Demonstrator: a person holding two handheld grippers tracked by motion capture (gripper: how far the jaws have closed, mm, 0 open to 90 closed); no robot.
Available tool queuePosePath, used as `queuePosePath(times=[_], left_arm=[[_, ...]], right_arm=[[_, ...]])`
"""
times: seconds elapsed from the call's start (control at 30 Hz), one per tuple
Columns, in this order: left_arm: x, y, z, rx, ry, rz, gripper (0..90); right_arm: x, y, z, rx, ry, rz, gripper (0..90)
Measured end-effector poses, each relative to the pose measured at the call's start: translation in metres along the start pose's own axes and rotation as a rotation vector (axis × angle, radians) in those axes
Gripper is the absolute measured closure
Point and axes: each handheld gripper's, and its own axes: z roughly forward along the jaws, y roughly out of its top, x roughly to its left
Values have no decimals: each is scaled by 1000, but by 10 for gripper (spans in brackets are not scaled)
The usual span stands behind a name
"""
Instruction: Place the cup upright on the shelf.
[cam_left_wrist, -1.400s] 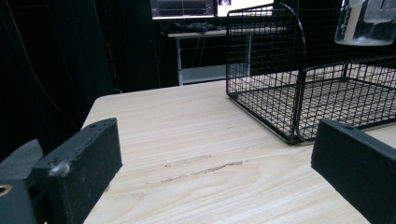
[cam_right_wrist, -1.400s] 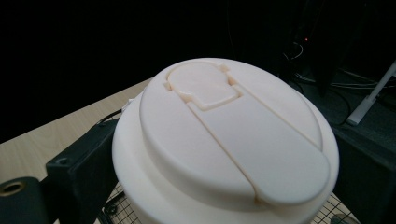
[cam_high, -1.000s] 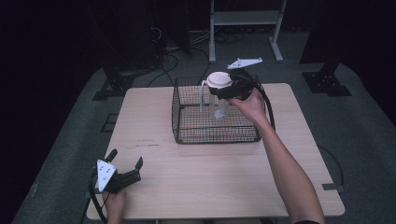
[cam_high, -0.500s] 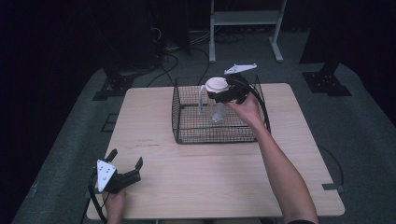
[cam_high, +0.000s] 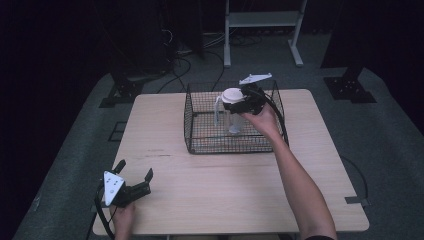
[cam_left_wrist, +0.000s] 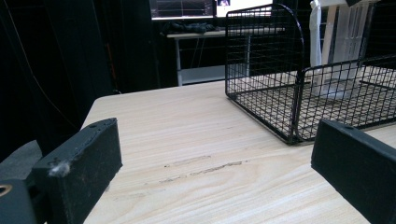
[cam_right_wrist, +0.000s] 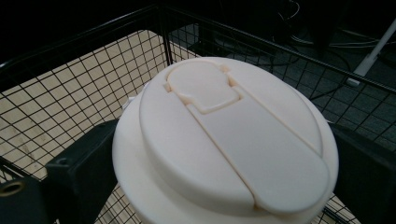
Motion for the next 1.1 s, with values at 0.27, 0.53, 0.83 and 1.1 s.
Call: queuePosePath(times=[0.27, 0.53, 0.83, 1.1], left_arm=[[0, 0, 0, 1, 0, 2, 9], [0, 0, 0, 2, 0, 6, 9], [-1, 0, 0, 3, 0, 10, 9], [-1, 0, 0, 3, 1, 10, 9]], right_arm=[[0, -5, 4, 16, -3, -9, 43], [-1, -6, 1, 27, -1, -16, 43], [0, -6, 0, 33, -6, -21, 42], [1, -6, 0, 35, -8, -25, 42]])
